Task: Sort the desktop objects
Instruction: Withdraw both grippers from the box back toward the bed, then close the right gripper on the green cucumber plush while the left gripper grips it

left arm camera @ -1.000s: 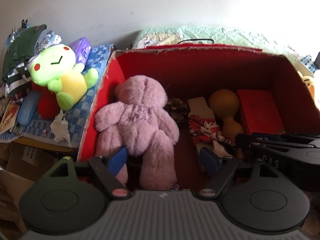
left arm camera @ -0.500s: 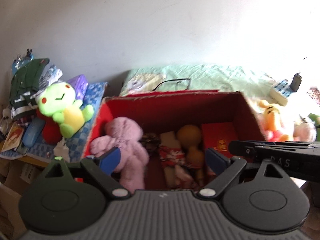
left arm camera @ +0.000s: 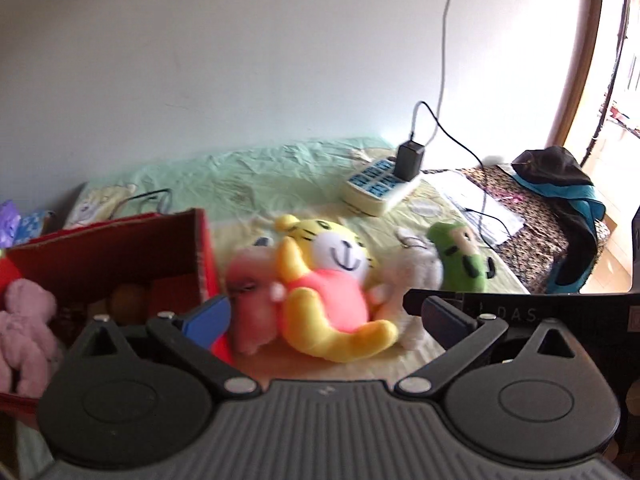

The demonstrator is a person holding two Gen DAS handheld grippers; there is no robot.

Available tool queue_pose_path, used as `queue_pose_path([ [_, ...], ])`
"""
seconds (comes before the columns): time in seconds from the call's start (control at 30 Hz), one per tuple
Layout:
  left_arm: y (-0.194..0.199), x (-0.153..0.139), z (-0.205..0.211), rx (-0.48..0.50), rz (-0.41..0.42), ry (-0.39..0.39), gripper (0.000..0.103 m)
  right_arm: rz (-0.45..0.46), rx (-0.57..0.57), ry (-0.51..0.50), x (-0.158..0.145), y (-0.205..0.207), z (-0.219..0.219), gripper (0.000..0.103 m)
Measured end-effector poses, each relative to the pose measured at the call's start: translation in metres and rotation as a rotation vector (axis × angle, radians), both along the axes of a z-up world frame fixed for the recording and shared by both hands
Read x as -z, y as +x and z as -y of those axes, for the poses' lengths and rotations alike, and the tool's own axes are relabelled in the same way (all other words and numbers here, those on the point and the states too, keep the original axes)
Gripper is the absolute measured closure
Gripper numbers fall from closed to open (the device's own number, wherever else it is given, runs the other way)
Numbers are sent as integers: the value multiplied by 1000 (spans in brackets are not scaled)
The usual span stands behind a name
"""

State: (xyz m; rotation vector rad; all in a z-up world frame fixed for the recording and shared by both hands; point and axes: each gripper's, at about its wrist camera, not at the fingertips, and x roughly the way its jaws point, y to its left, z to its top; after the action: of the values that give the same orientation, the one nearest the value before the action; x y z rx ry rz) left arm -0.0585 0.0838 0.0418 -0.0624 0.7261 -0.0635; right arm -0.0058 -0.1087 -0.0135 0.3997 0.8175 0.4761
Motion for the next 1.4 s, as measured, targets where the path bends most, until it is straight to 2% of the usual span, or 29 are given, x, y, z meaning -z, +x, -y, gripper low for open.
queue_pose_path([
  [0.2, 22, 26, 68, 113, -22, -39, 2, -59, 134, -31, 25, 8, 75, 69],
  [0.33, 43, 34, 106, 192, -5, -52, 5, -113, 231, 3, 38, 20, 120, 67],
  [0.47, 70, 45, 137, 269, -9, -74, 6, -147, 278, 27, 47, 37, 148, 65],
  [0.6, 103, 64, 151, 265, -55, -91, 8, -193, 286, 69, 59, 63, 169, 64],
  [0.73, 127, 81, 154, 251, -117, -151, 12, -226, 266, 122, 69, 84, 174, 64],
  [0.87, 147, 93, 156, 244, -143, -181, 15, -237, 254, 157, 75, 97, 172, 64],
  [0.97, 160, 102, 152, 227, -165, -207, 23, -254, 245, 204, 82, 109, 171, 64],
  [1.03, 168, 106, 147, 220, -174, -223, 24, -257, 225, 240, 85, 118, 166, 63],
  [1.1, 174, 110, 143, 216, -178, -221, 23, -254, 205, 224, 88, 126, 157, 61],
  [1.17, 180, 113, 140, 207, -173, -208, 19, -247, 199, 232, 92, 131, 151, 46],
  [1.2, 182, 113, 139, 201, -163, -199, 18, -242, 196, 241, 94, 134, 149, 44],
  [1.33, 190, 114, 137, 198, -153, -169, 18, -207, 173, 260, 98, 141, 142, 42],
  [1.4, 190, 116, 139, 200, -155, -150, 18, -220, 159, 290, 102, 142, 143, 45],
])
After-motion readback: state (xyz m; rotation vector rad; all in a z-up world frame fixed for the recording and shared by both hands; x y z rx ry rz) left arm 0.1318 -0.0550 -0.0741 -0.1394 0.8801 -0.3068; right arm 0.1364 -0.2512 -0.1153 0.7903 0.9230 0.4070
